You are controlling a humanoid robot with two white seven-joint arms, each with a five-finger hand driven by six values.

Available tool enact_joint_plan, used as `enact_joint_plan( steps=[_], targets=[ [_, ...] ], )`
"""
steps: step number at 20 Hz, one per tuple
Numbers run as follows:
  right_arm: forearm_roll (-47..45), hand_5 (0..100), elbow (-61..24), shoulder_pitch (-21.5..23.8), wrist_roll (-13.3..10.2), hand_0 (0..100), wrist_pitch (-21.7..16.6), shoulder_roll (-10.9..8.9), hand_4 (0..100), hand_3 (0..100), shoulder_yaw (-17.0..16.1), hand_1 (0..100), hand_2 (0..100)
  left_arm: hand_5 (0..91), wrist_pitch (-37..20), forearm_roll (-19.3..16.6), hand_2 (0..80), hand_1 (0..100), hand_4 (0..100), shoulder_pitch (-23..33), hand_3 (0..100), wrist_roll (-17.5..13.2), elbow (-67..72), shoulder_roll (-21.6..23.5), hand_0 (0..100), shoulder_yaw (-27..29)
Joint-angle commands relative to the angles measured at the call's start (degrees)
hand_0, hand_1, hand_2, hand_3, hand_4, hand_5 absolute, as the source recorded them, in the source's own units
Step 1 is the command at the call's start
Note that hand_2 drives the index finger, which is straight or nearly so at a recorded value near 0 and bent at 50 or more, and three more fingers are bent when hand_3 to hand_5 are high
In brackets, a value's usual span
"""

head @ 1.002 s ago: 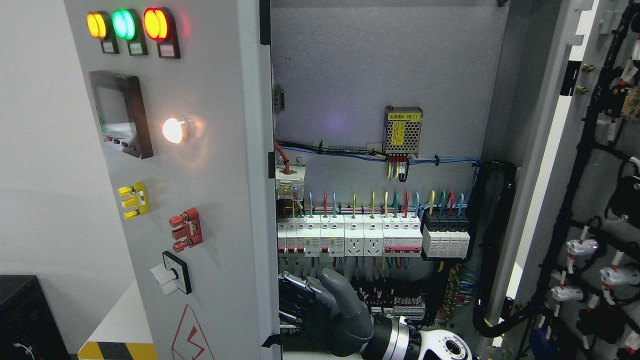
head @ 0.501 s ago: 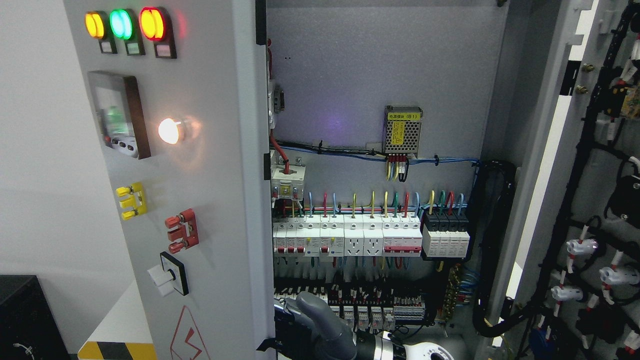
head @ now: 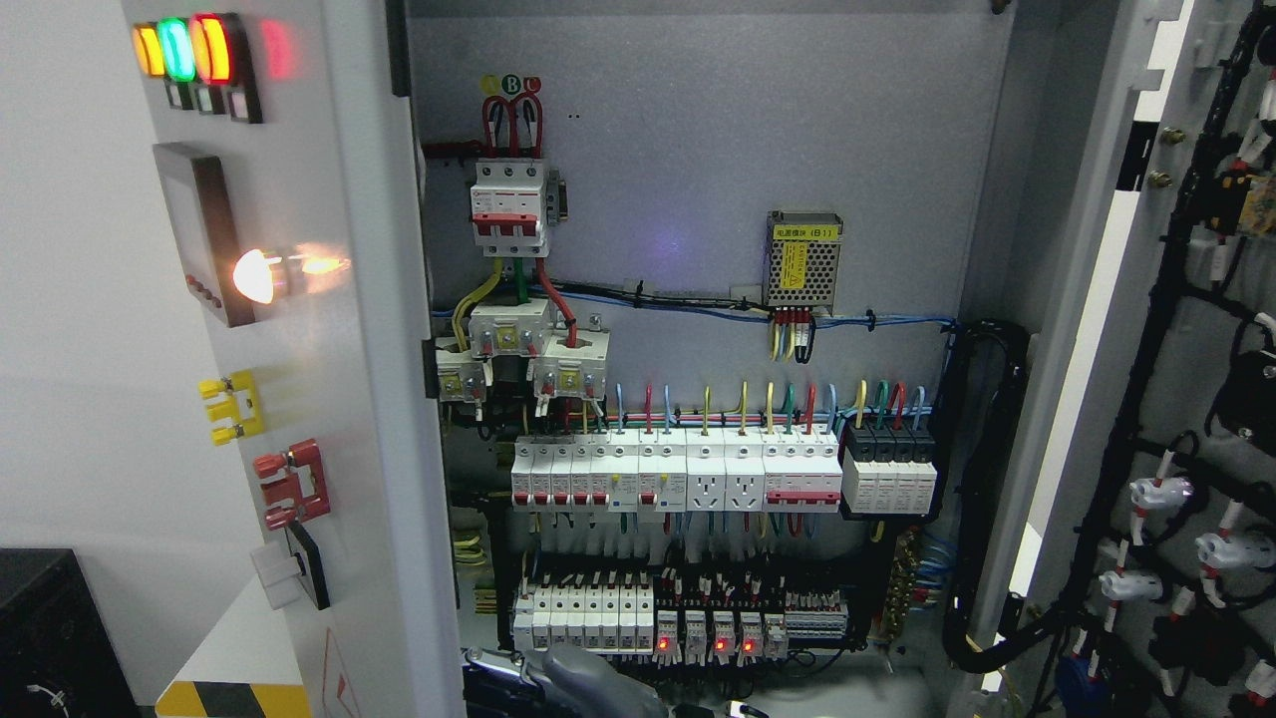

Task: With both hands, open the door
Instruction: 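Pull the warning-sign door outward toward the robot with the right hand, then swing the warning-sign door fully open and lower the right hand away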

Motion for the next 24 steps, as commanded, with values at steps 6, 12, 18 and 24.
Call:
enact_joint_plan(
  steps=[6,12,18,24],
  targets=[
    [0.9,0,-0.5,0.3,-1.9,0,-0.1,2.29,0,0,4.2,0,0,0.0,0.0,1.0,0.0,0,0,-1.9,0,0.0,0.3,0.0,0,-0.2],
    [0.9,0,-0.9,0.6,-4.1,0,0.0,2.38,0,0,5.8,0,0,0.0,0.0,1.0,0.0,0,0,-1.7,0,0.0,0.1,0.1,0,-0.2],
    [1.0,0,-0.8,0.4,-4.2,0,0.0,3.52,0,0,8.6,0,0,0.0,-0.1,1.0,0.0,0,0,-1.6,0,0.0,-0.1,0.1,0,-0.3],
    [1.0,0,-0.3,-0.7,-4.2,0,0.2,5.28,0,0,10.1,0,0,0.0,-0.1,0.9,0.0,0,0,-1.5,0,0.0,0.0,0.1,0,-0.3]
  ],
)
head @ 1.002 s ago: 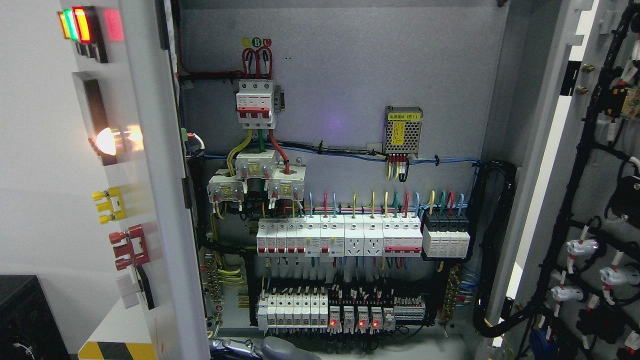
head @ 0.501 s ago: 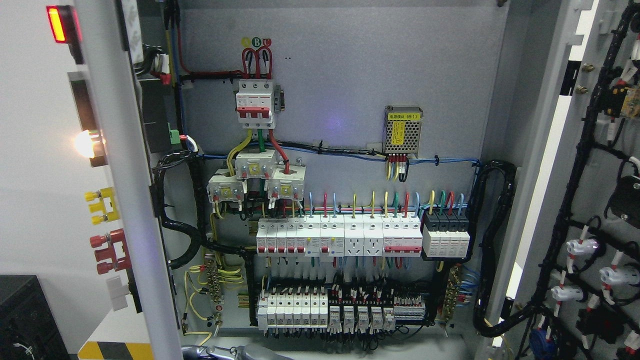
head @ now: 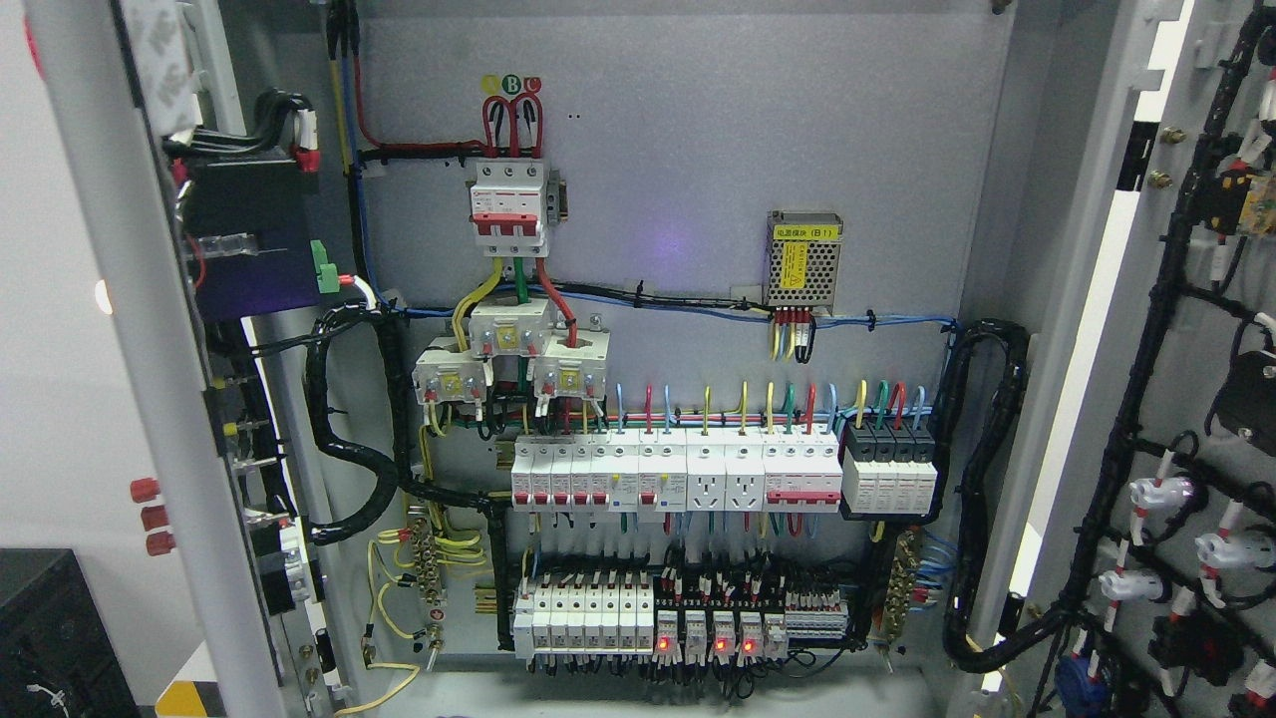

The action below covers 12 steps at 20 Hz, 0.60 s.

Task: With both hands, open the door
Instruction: 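Swing the warning-sign door fully open and lower the right hand away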

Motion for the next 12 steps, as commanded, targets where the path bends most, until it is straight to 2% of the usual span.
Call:
enact_joint_plan(
  steps=[1,6,12],
  targets=[
    [0.0,0,0.4,-1.0,0.0,0,0.2,2.23,0,0,3.3,0,0,0.0,0.0,0.9,0.0,0,0,-1.5,0,0.0,-0.1,0.0,0,-0.3],
    [0.0,0,1.5,-1.5,-0.1,0,0.8,2.32,0,0,3.1,0,0,0.0,0.0,0.9,0.0,0,0,-1.5,0,0.0,-0.2,-0.1,0,-0.4],
    [0.0,0,2.3,-1.9,-0.1,0,0.8,3.46,0,0,3.4,0,0,0.0,-0.1,1.1,0.0,0,0,-1.5,0,0.0,-1.4,0.0,0,-0.3]
  ],
)
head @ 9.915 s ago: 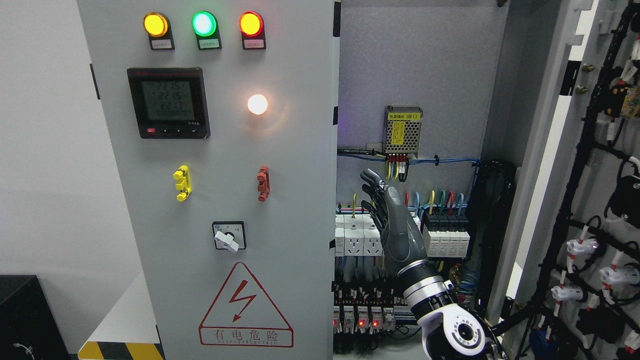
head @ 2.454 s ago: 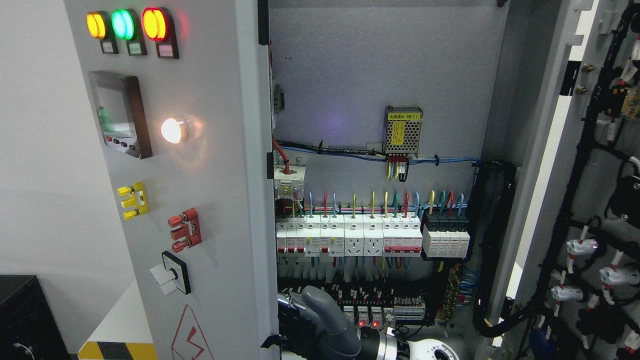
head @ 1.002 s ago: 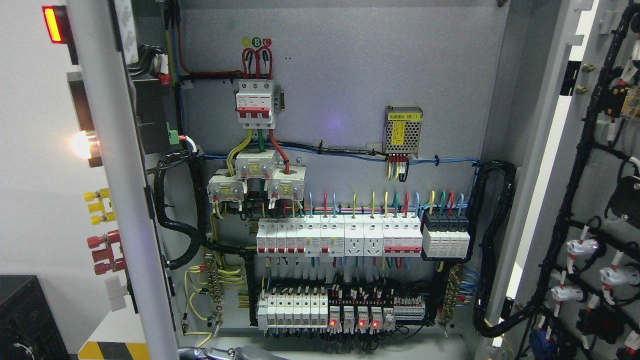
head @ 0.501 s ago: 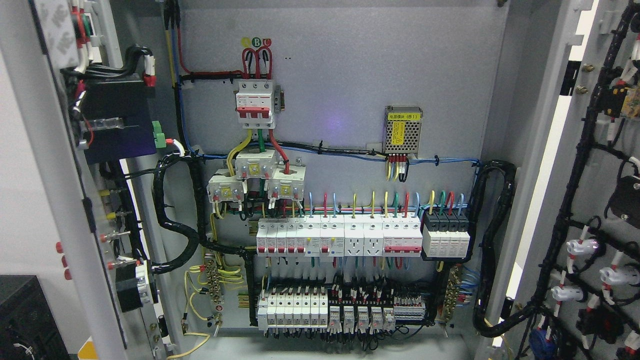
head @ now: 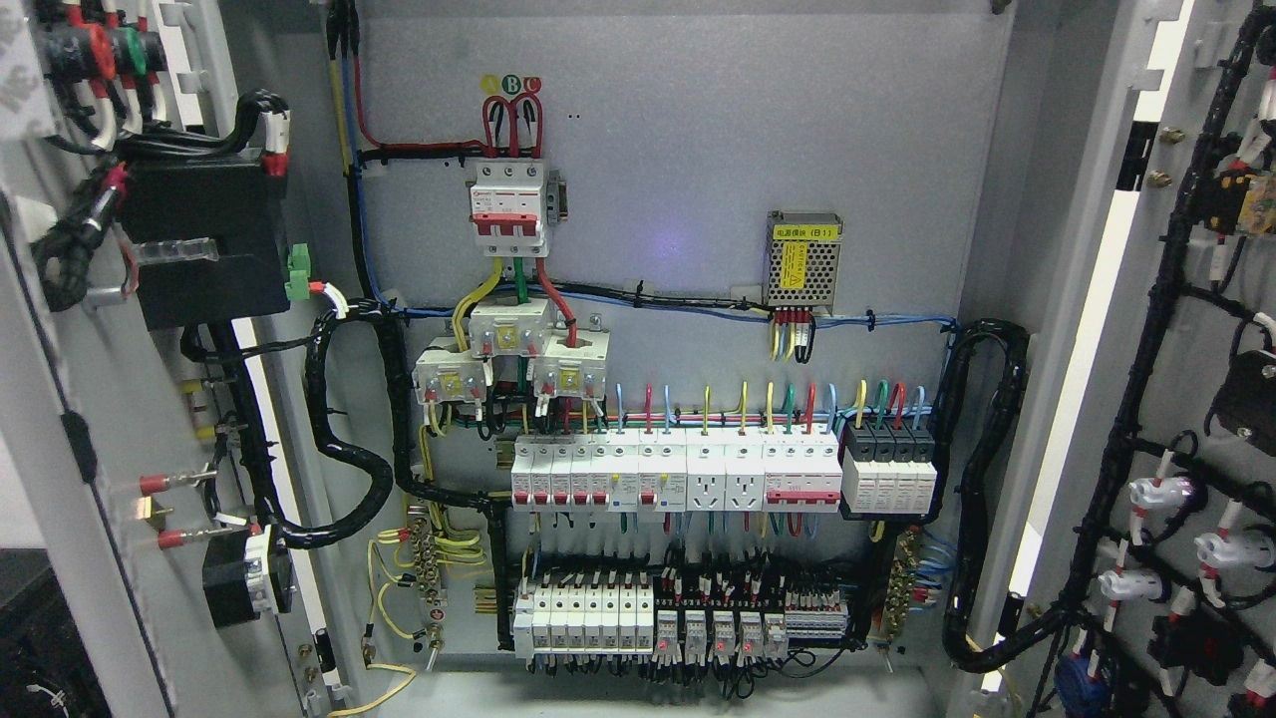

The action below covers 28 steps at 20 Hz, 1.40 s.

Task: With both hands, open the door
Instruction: 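Swing the warning-sign door fully open and lower the right hand away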

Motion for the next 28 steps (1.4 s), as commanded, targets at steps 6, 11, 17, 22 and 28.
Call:
enact_joint_plan(
  steps=[6,11,17,22,28],
  targets=[
    [-0.1,0,1.0,-0.2,0.1,0,0.0,1.18,0,0,0.2,0,0,0.0,0.0,1.1,0.0,0,0,-1.3,0,0.0,-4.4,0.0,0,-0.3],
    [0.0,0,1.2,-0.7,0.1,0,0.0,1.97,0,0,2.7,0,0,0.0,0.0,0.4,0.0,0,0,3.4,0,-0.1,-16.5,0.5,0,-4.8],
    [0.1,0,1.8,-0.5,0.1,0,0.0,1.98,0,0,0.1,0,0,0.0,-11.9,0.8,0.0,0,0,19.6,0,-0.3,-72.1,9.5,0,-22.1],
    [0.0,0,3.8,1.2,0.1,0,-0.1,0.75,0,0,-10.3,0,0,0.0,-36.9,0.1,0.0,0,0,20.7,0,-0.5,-89.2,17.2,0,-23.6],
    [-0.1,0,0.8,7.8,0.1,0,-1.1,-6.63,0,0,-23.4,0,0,0.0,-58.0,0.0,0.0,0,0,18.4,0,-0.5,-90.8,17.3,0,-23.5]
  ],
)
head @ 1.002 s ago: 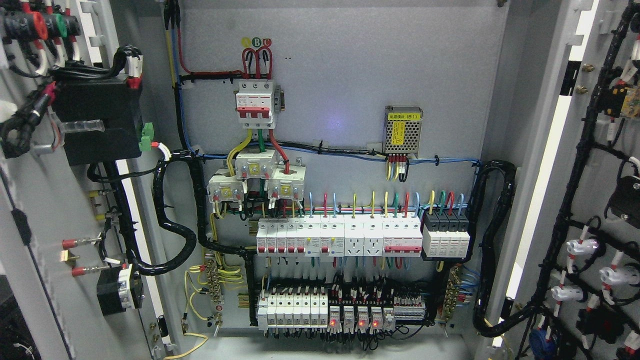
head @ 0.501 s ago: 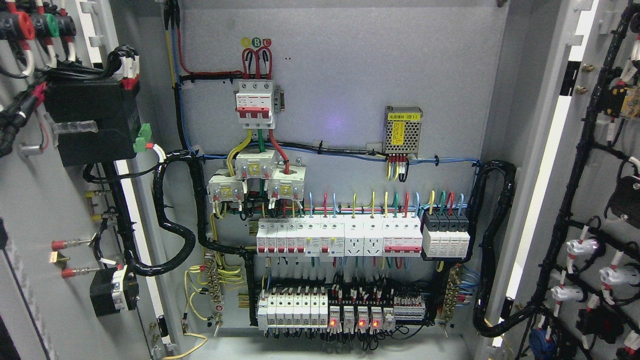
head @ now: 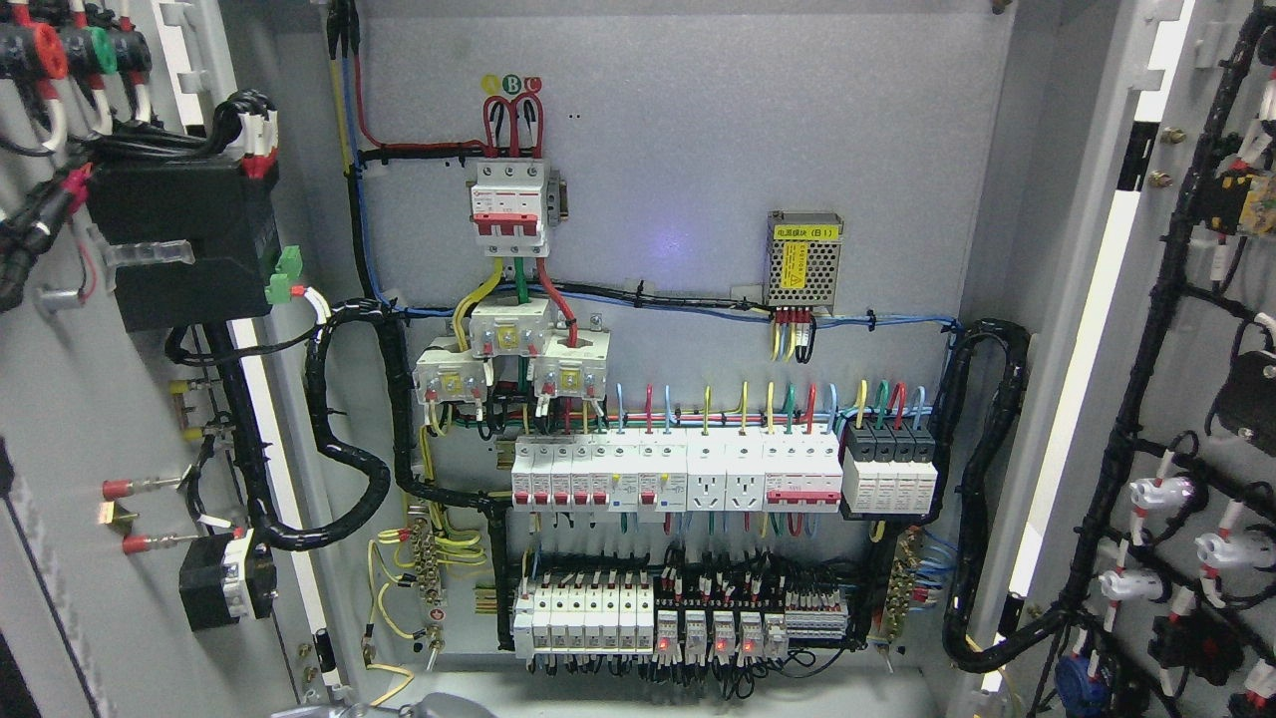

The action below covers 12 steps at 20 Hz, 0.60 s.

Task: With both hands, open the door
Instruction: 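Swing the warning-sign door fully open and lower the right hand away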

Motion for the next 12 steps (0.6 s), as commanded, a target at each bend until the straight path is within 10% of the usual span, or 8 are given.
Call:
enact_joint_plan(
  steps=[1,5,9,12],
  targets=[
    [-0.2,0,-3.8,7.5,-0.2,0,-1.9,-7.51,0,0,-17.0,0,0,0.0,-19.9,0.0,0.0,0,0,0.1,0,0.1,-28.7,6.2,0,-5.8],
    [0.0,0,-11.7,18.0,-0.4,0,-11.8,-10.34,0,0,-19.1,0,0,0.0,-28.8,0.0,0.0,0,0,-1.1,0,0.3,-33.2,3.2,0,-3.9],
    [-0.4,0,-18.1,29.1,-8.0,0,-20.0,-11.47,0,0,-21.9,0,0,0.0,-34.7,0.0,0.0,0,0,-1.4,0,0.1,-38.7,-1.8,0,-0.5],
    [-0.4,0,-20.4,32.7,-8.7,0,-27.4,-14.9,0,0,-24.8,0,0,0.0,-39.7,0.0,0.0,0,0,-1.4,0,0.1,-41.8,-3.6,0,1.8]
  ],
)
